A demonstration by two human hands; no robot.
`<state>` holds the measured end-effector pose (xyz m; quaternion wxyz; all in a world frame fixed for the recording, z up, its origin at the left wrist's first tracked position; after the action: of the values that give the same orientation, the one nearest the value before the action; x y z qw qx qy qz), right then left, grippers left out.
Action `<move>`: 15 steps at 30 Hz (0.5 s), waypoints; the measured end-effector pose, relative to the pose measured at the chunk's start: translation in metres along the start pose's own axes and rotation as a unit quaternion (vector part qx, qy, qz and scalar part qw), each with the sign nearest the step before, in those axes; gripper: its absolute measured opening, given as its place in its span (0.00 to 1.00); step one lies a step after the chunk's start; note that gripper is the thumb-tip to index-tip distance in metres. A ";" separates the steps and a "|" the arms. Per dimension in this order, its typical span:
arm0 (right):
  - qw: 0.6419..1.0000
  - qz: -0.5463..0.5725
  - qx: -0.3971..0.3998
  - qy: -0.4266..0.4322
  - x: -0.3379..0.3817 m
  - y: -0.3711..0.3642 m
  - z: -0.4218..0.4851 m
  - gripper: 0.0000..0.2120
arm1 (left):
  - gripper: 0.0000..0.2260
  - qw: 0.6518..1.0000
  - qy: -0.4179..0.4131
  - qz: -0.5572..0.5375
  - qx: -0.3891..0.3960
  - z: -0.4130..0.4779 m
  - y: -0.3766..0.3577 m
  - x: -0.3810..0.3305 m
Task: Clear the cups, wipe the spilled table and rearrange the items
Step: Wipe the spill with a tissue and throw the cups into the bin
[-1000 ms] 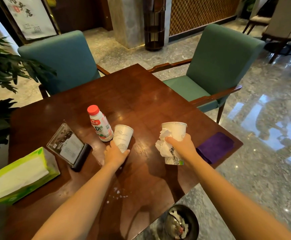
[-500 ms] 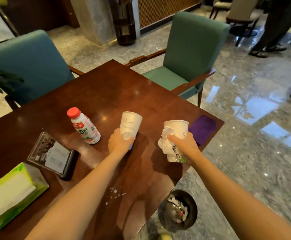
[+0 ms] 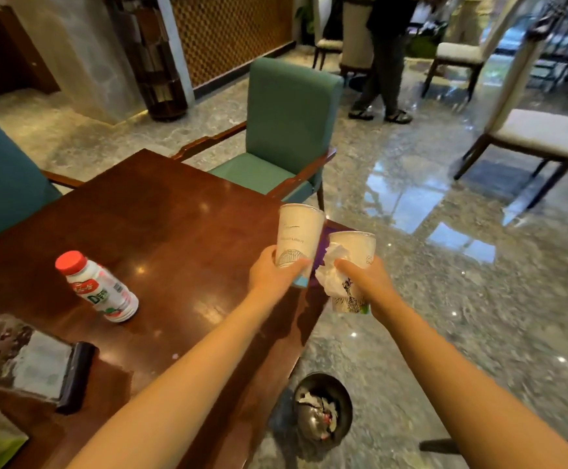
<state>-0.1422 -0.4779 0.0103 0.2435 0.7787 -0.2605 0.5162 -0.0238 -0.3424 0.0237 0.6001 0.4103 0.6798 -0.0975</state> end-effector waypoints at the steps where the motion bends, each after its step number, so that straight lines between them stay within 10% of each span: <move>1: 1.000 -0.002 -0.004 -0.003 -0.002 0.010 -0.001 0.22 | 0.25 1.000 -0.009 0.002 0.012 -0.002 -0.011 -0.004; 15: 0.992 0.055 -0.037 -0.105 -0.155 0.111 -0.008 0.24 | 0.22 0.992 0.072 -0.050 0.091 -0.028 -0.196 0.070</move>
<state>-0.2714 -0.5313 -0.1189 0.2146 0.8035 -0.3458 0.4345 -0.1727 -0.4198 -0.1022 0.5046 0.4343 0.7291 -0.1590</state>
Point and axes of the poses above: each hand's wrist, its own z-axis towards the middle knuckle, its own y-axis out of the back of the hand, x = y × z, the point moved 1 cm from there along z, towards the middle knuckle, and after that the axes turned 10 degrees about x, right-handed, at the moved point
